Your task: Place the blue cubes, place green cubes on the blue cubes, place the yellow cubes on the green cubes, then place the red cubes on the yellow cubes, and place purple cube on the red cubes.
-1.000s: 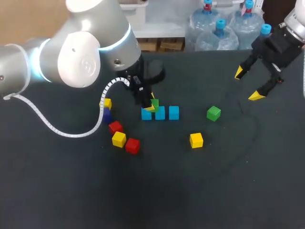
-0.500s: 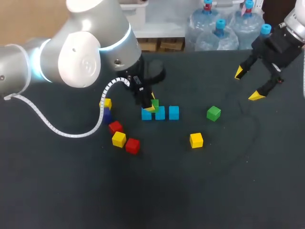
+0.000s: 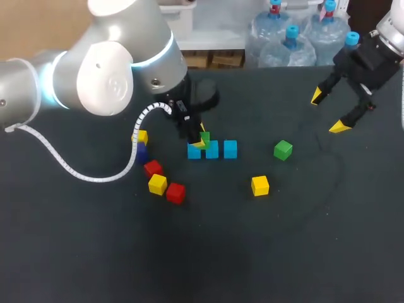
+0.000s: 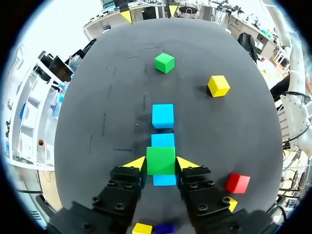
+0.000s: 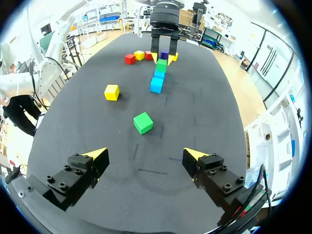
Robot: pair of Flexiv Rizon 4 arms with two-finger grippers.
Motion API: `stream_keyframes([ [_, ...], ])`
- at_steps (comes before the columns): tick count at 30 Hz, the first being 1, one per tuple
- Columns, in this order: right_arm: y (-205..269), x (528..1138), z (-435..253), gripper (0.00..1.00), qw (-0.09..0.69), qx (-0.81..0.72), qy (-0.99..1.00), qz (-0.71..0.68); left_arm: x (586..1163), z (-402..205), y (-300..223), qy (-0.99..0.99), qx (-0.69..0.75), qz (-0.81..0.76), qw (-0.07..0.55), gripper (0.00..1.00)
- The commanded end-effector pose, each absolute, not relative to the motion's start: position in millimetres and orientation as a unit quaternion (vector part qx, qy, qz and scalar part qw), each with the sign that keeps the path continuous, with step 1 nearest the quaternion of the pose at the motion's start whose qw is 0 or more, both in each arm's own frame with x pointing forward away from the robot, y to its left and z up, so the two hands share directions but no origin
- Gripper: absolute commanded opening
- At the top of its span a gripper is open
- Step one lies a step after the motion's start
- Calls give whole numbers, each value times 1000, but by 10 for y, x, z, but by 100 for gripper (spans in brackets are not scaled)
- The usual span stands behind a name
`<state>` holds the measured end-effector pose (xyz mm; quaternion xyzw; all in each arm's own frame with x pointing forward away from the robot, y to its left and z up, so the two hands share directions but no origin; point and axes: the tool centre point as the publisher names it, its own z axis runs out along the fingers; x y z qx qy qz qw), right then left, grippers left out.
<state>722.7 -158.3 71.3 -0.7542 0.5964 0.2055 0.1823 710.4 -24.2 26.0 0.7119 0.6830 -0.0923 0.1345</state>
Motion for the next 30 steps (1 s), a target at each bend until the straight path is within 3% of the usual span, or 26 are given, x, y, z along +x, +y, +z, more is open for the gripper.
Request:
stream_keyframes([
  [1,-1582,7229,710,100,183,-754,596,206,7108,262,-238,682,713,-93,133,35],
  [14,-1582,7229,710,100,183,-754,596,206,7098,258,-235,684,712,-92,131,37],
  [18,-1582,7229,710,100,183,-754,596,206,7098,260,-234,684,711,-92,131,51],
  [19,-1582,7229,710,100,183,-754,596,206,7097,260,-234,685,711,-92,131,74],
  [20,-1582,7229,710,100,183,-754,596,206,7097,261,-234,685,711,-92,130,87],
  [30,-1582,7229,710,100,183,-754,596,206,7105,366,-238,684,712,-90,135,89],
])
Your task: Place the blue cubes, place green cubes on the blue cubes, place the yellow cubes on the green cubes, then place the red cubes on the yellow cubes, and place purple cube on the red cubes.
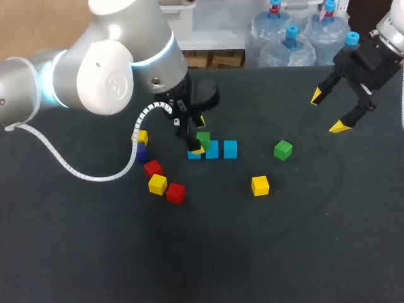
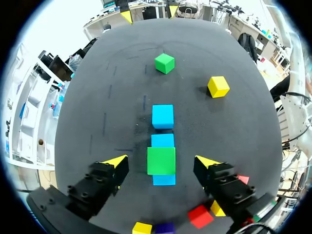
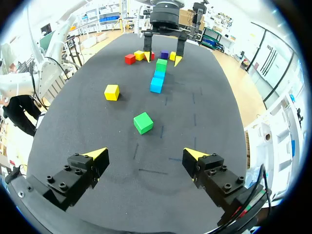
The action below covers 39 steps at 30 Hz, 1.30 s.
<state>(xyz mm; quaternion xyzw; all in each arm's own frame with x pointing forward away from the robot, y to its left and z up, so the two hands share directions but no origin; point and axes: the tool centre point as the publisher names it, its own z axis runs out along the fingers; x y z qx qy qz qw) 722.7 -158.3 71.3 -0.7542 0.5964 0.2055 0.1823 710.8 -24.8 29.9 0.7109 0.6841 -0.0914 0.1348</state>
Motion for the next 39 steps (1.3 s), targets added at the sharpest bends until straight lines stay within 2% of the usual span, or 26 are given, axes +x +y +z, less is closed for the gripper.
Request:
stream_keyframes([
  [1,-1582,7229,710,100,183,-754,596,206,7104,399,-240,683,712,-89,136,90],
  [4,-1582,7229,710,100,183,-754,596,206,7101,500,-243,679,715,-83,140,100],
  [39,-1582,7229,710,100,183,-754,596,206,6508,1252,143,675,719,-73,151,100],
])
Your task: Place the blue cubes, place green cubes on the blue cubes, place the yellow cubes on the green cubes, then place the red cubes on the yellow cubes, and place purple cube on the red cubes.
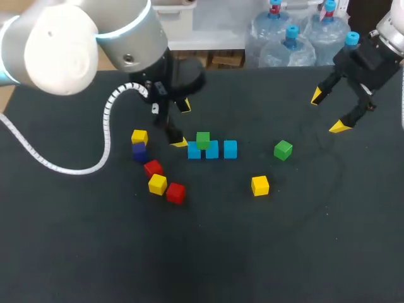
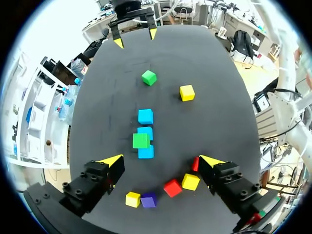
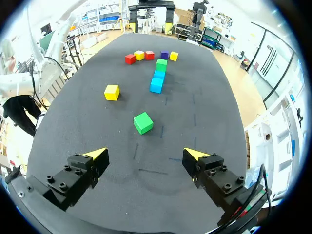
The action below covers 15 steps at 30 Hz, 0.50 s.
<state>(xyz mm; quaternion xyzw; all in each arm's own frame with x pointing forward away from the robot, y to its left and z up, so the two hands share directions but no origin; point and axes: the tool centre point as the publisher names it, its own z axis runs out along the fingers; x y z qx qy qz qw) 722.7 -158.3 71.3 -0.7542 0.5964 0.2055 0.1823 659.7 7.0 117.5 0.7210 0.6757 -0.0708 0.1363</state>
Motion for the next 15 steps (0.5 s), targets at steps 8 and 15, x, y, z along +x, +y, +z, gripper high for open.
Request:
stream_keyframes([
  [8,-1582,7229,710,100,183,-754,596,206,6395,1336,327,671,714,-86,179,100],
  [15,-1582,7229,710,100,183,-754,596,206,6263,1347,555,680,699,-100,199,100],
])
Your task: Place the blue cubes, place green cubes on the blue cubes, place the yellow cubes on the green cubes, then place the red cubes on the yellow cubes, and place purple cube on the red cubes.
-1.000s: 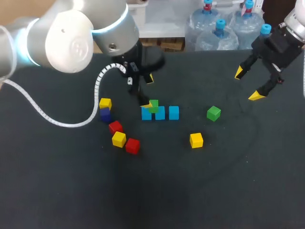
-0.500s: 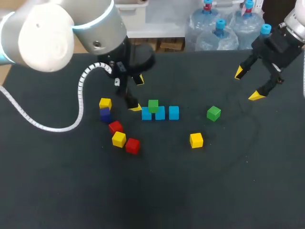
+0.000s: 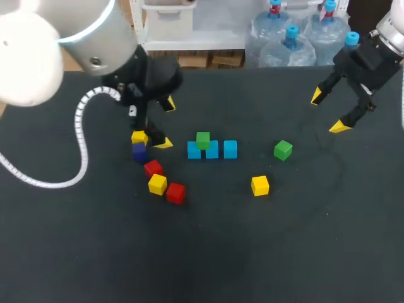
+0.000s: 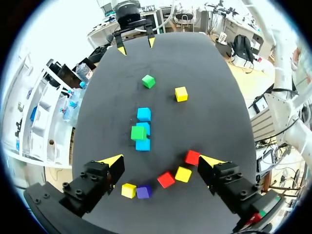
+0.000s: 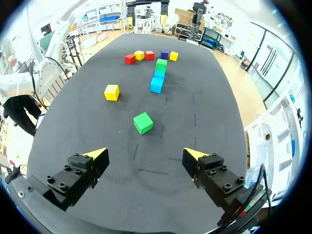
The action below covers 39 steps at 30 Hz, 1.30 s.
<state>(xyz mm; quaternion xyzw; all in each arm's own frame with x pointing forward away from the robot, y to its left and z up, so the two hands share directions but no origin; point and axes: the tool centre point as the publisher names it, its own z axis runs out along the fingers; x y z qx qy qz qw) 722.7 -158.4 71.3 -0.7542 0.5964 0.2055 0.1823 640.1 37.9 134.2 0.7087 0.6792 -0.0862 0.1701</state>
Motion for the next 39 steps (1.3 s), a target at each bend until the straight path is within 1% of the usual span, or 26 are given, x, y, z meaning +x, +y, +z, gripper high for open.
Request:
stream_keyframes([
  [1,-1582,7229,710,100,183,-754,596,206,6246,1345,597,680,695,-106,205,100],
  [5,-1582,7229,710,100,183,-754,596,206,6184,1315,742,685,688,-115,212,100],
  [14,-1582,7229,710,100,183,-754,596,206,6096,1160,976,691,687,-120,188,100],
  [16,-1582,7229,710,100,183,-754,596,206,6084,1151,1010,694,683,-124,191,100],
  [24,-1582,7229,710,100,183,-754,596,206,6071,1139,1062,702,666,-138,209,100],
  [39,-1582,7229,710,100,183,-754,596,206,6079,1211,1028,701,670,-135,207,100],
])
